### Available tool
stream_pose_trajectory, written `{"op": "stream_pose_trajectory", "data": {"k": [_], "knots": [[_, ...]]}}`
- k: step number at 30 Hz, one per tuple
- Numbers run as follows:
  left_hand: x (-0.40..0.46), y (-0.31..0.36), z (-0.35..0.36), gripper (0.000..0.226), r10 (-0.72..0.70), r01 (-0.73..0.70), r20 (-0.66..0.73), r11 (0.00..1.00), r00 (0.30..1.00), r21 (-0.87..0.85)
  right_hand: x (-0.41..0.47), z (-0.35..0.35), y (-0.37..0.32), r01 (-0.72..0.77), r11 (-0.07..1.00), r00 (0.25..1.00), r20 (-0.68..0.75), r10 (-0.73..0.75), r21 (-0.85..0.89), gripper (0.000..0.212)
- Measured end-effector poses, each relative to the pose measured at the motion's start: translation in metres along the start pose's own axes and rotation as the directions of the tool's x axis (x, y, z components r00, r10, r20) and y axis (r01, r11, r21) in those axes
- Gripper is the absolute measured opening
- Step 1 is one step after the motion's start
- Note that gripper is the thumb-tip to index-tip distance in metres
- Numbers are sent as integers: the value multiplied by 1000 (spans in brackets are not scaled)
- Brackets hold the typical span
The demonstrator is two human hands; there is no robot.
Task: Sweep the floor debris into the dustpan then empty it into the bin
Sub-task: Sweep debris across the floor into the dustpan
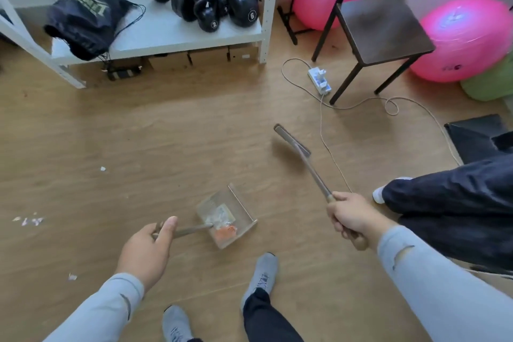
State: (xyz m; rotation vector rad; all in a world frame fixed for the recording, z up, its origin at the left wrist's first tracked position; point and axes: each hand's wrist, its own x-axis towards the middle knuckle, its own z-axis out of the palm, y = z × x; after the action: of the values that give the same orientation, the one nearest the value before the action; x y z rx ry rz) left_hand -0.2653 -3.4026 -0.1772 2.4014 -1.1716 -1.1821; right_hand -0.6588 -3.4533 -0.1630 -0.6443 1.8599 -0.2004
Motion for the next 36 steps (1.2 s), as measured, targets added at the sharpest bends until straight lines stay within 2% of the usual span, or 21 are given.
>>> {"op": "stream_pose_trajectory", "data": {"k": [3, 8, 10, 11, 13, 14, 17, 19, 21, 23, 26, 27, 31, 33, 36], "knots": [[-3, -14, -5, 50, -18, 16, -59, 999, 998, -35, 48, 17, -37, 29, 990, 1000, 0, -30, -141, 11], [-7, -41, -11, 42, -87, 79, -122, 995, 989, -68, 72, 78, -55, 67, 892, 991, 136, -6, -447, 24], [-7, -49, -16, 41, -108, 99, -144, 993, 984, -68, 59, 104, -40, 95, 849, 981, 192, 8, -519, 10], [-7, -51, -18, 42, -117, 108, -150, 992, 982, -70, 48, 110, -29, 94, 844, 978, 205, 19, -527, 11], [-4, -53, -21, 47, -135, 123, -163, 989, 977, -80, 27, 103, -8, 55, 866, 966, 245, 79, -497, 40], [-2, -54, -24, 49, -140, 127, -171, 988, 975, -85, 14, 91, -1, 1, 915, 958, 262, 114, -403, 49], [10, -53, -31, 51, -128, 114, -174, 989, 976, -90, -5, 41, 6, -62, 994, 968, 239, 83, -96, 55], [16, -52, -34, 53, -123, 106, -173, 989, 977, -102, -7, 13, -2, -34, 999, 979, 198, 42, -42, 53], [21, -51, -33, 56, -127, 109, -173, 988, 977, -111, 7, -4, -16, 1, 999, 992, 127, 6, -53, 49], [26, -47, -31, 57, -136, 123, -167, 989, 977, -89, 35, -14, -40, 24, 996, 998, 55, -19, -80, 37], [37, -41, -27, 63, -129, 124, -159, 991, 979, -42, 93, -22, -82, -32, 994, 999, -12, 31, -108, 10], [39, -41, -26, 64, -126, 120, -164, 992, 978, -43, 113, -22, -92, -67, 994, 998, -23, 66, -89, 7], [42, -45, -24, 58, -119, 107, -192, 992, 974, -73, 160, 5, -89, -205, 978, 978, 11, 206, -43, 11], [42, -45, -24, 54, -118, 104, -196, 991, 974, -81, 150, 34, -62, -206, 968, 976, 37, 213, -146, 13], [40, -43, -23, 53, -117, 99, -188, 990, 975, -104, 105, 80, -11, -170, 943, 981, 40, 189, -287, 27]]}}
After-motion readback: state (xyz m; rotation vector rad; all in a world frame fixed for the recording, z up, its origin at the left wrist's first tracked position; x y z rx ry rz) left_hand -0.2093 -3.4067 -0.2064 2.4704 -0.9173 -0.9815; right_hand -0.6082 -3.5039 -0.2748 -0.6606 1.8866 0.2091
